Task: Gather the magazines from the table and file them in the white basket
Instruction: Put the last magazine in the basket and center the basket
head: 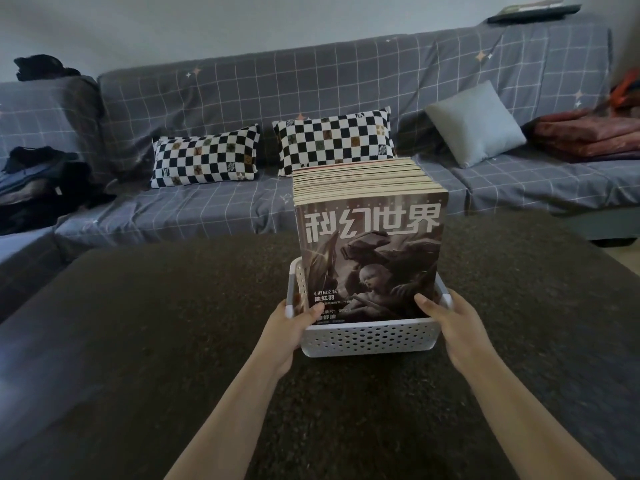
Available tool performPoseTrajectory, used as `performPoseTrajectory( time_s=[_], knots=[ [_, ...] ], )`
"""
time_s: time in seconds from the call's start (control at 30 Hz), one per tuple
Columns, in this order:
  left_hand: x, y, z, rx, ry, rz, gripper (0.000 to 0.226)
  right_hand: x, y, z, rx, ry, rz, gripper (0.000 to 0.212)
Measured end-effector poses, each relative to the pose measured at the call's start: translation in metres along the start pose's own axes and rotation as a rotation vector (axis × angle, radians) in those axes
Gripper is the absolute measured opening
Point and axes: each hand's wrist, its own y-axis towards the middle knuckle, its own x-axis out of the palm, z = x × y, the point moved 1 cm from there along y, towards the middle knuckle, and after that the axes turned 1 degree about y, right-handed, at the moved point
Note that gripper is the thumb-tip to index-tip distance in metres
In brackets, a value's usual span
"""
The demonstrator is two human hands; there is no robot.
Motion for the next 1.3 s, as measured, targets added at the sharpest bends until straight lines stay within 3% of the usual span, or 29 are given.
performPoseTrajectory(
  time_s=[0.3, 0.57, 0.7, 0.97, 1.3],
  knots=[
    [0.105, 0.046, 0.005, 0.02, 0.047, -0.046, 0.056, -0.082, 0.061, -0.026, 0.009, 0.061, 0.029, 0.043],
    [0.214, 0.087, 0.007, 0.023, 0.044, -0.04, 0.058, -0.168, 0.127, -0.052, 0.017, 0.018, 0.101, 0.054],
    [0.263, 0.112, 0.012, 0.018, 0.045, -0.038, 0.062, -0.206, 0.165, -0.061, -0.001, -0.018, 0.125, 0.029],
    [0.348, 0.161, 0.02, 0.034, 0.073, -0.028, 0.068, -0.267, 0.235, -0.079, -0.044, -0.007, 0.144, 0.01],
    [0.413, 0.201, 0.026, 0.043, 0.075, -0.069, 0.066, -0.318, 0.291, -0.09, -0.032, -0.055, 0.158, 0.03]
  ],
)
